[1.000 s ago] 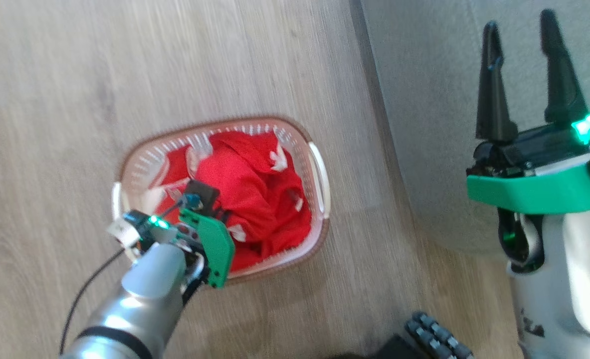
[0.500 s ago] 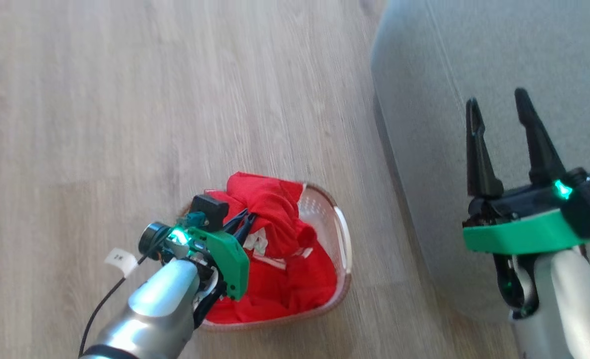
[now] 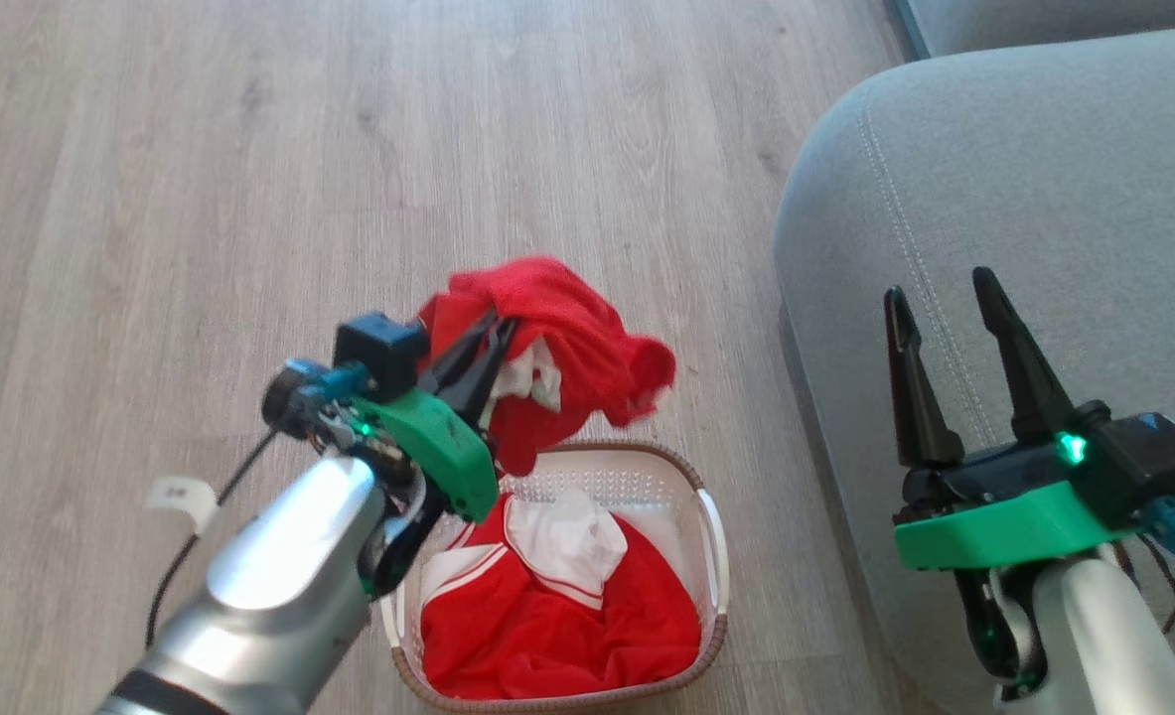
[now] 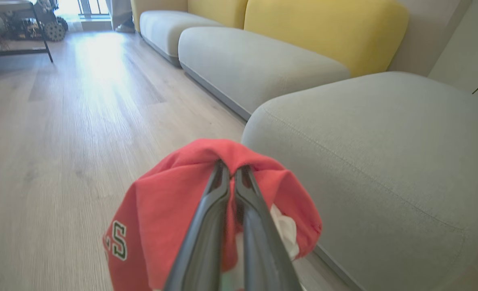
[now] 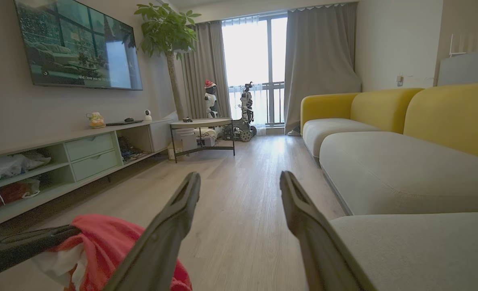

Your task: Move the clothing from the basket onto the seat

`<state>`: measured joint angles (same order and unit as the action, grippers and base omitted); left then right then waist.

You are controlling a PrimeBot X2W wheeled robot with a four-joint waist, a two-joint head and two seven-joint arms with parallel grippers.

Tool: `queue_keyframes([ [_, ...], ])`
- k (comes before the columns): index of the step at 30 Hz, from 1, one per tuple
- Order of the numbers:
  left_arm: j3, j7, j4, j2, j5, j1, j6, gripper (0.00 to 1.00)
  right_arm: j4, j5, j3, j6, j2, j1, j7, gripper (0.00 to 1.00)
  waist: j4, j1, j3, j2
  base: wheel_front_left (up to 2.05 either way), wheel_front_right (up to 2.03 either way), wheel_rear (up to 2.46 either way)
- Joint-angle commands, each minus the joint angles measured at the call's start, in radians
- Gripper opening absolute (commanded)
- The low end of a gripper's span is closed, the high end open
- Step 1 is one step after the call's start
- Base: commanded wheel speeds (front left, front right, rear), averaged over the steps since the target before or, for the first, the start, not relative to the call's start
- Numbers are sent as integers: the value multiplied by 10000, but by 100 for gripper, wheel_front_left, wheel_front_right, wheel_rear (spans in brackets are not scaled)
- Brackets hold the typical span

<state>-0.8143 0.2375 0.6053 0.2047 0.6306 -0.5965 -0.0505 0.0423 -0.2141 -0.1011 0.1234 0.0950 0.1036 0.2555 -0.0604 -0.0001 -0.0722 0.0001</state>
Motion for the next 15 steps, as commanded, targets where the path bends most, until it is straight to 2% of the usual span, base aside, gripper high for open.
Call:
queue_keyframes([
  [1,478,-60,-665,362,56,-489,145,0,311,-56,-267,73,-21,110,63,100,15,1,75,-1,0,0,0],
  [8,899,-849,-3175,1104,172,-676,776,0,194,-121,-812,73,-79,-12,63,100,-55,1,271,-1,0,0,0],
  [15,1174,-1391,-4688,1378,360,-789,1195,0,16,-90,-1681,73,122,171,63,100,-108,1,320,-1,0,0,0],
])
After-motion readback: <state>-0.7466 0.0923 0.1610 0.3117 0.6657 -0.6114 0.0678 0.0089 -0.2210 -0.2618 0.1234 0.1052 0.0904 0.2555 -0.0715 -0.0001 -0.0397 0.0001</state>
